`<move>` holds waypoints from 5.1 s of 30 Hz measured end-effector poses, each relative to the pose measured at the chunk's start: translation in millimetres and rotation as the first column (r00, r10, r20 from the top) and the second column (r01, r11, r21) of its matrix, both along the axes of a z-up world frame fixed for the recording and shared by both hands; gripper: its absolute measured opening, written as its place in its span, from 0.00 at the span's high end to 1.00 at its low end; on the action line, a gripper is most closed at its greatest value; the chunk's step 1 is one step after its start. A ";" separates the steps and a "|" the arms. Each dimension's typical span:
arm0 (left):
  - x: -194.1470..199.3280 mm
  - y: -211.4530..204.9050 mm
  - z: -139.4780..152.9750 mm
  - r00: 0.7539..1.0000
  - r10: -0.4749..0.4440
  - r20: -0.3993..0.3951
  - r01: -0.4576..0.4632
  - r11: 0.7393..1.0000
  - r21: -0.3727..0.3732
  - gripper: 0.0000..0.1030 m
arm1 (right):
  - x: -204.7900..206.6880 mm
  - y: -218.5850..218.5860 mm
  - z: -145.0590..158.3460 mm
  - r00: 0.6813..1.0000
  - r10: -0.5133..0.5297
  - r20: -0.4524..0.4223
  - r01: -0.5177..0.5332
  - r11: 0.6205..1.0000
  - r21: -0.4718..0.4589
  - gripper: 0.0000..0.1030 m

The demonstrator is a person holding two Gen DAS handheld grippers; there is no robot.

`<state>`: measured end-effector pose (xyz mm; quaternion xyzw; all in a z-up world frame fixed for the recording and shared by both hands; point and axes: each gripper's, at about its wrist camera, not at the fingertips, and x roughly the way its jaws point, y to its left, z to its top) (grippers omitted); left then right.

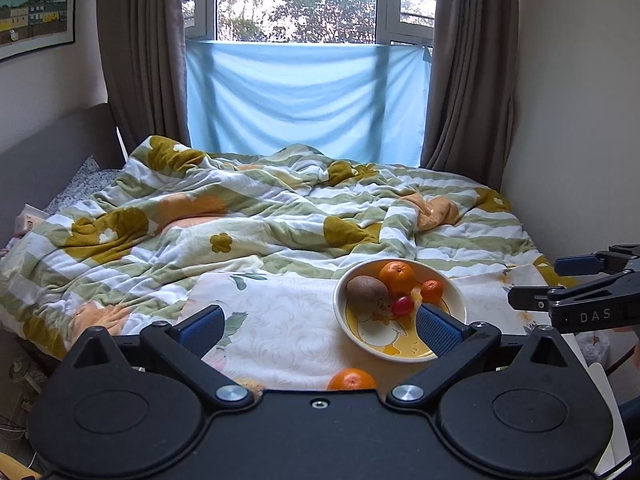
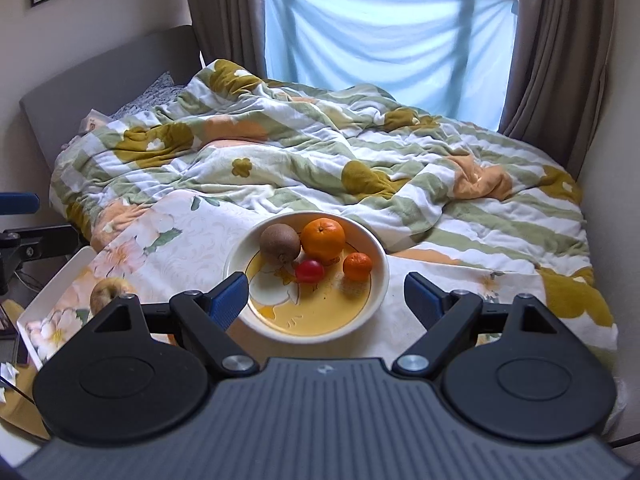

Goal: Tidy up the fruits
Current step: 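Move both tools back toward the wrinkled apple and green apples, then grasp the wrinkled apple with the left tool while the right tool grasps a green apple, then carry the wrinkled apple and green apple in both tools over the bowl, then release the wrinkled apple with the left tool while the right tool releases the green apple into the bowl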

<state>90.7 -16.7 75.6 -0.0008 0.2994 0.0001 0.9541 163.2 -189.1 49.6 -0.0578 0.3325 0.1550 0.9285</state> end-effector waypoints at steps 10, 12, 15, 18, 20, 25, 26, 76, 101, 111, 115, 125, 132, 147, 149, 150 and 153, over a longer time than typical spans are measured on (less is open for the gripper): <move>-29.0 12.3 -18.2 0.998 0.067 -0.014 -0.067 0.998 0.005 0.00 | -43.9 -1.2 -5.6 1.000 0.005 -0.011 -0.005 1.000 0.027 0.03; -28.3 18.9 -28.8 0.996 0.081 -0.025 -0.081 0.997 0.003 0.00 | -50.1 0.8 -11.8 1.000 0.002 -0.017 -0.002 1.000 0.024 0.03; -24.5 27.1 -46.8 0.995 0.098 -0.035 -0.098 0.995 0.006 0.00 | -56.2 4.5 -25.5 1.000 -0.007 -0.022 0.008 1.000 0.018 0.03; -19.2 32.9 -64.9 0.990 0.136 -0.044 -0.135 0.990 0.033 0.00 | -60.2 10.2 -42.7 0.999 -0.020 -0.027 0.020 1.000 0.003 0.03; -17.3 38.0 -77.8 0.987 0.155 -0.040 -0.154 0.988 0.029 0.00 | -61.3 14.6 -55.4 0.999 -0.036 -0.031 0.035 0.999 -0.019 0.03; -1.7 44.1 -112.4 0.982 0.176 -0.071 -0.172 0.984 0.048 0.00 | -60.0 22.0 -93.6 0.996 -0.078 -0.039 0.077 0.997 -0.027 0.03; 2.5 45.2 -119.4 0.981 0.178 -0.084 -0.174 0.984 0.049 0.00 | -58.5 23.7 -101.7 0.995 -0.086 -0.046 0.085 0.996 -0.024 0.03; 6.8 32.8 -154.4 0.972 0.155 -0.178 -0.147 0.987 0.060 0.25 | -15.3 27.7 -157.3 0.981 -0.083 -0.176 0.080 0.996 -0.026 0.33; 27.9 -31.7 -49.6 0.998 0.032 -0.062 -0.034 0.999 -0.026 0.25 | -16.2 -16.7 -51.0 0.996 -0.038 -0.080 0.039 0.999 0.023 0.33; 82.7 -56.5 -49.0 0.996 -0.080 -0.051 0.079 0.997 -0.019 0.25 | 15.2 -37.5 -32.9 0.994 -0.095 -0.044 0.097 0.994 0.041 0.33; 108.1 -63.8 -57.9 0.990 -0.123 -0.069 0.122 0.992 -0.019 0.25 | 31.5 -42.9 -30.5 0.991 -0.124 -0.041 0.126 0.991 0.044 0.33; 158.3 -81.8 -95.7 0.964 -0.214 -0.159 0.211 0.977 -0.035 0.25 | 64.8 -49.4 -42.1 0.981 -0.185 -0.065 0.187 0.982 0.037 0.33; 177.6 -93.0 -125.0 0.935 -0.270 -0.230 0.267 0.963 -0.046 0.25 | 83.4 -48.4 -55.1 0.972 -0.213 -0.098 0.217 0.976 0.033 0.33; 179.5 -106.3 -151.7 0.899 -0.314 -0.306 0.317 0.948 -0.040 0.25 | 102.5 -51.6 -71.0 0.962 -0.234 -0.138 0.240 0.970 0.030 0.33; 180.4 -107.4 -153.7 0.894 -0.311 -0.321 0.317 0.948 -0.035 0.24 | 102.5 -51.7 -71.3 0.963 -0.233 -0.137 0.239 0.970 0.030 0.33; 180.2 -107.7 -153.2 0.892 -0.317 -0.322 0.323 0.946 -0.035 0.21 | 102.4 -51.8 -70.9 0.963 -0.233 -0.137 0.239 0.970 0.030 0.33; 174.2 -104.8 -141.1 0.906 -0.315 -0.282 0.321 0.947 -0.026 0.00 | 102.4 -51.9 -70.7 0.963 -0.233 -0.137 0.239 0.971 0.029 0.33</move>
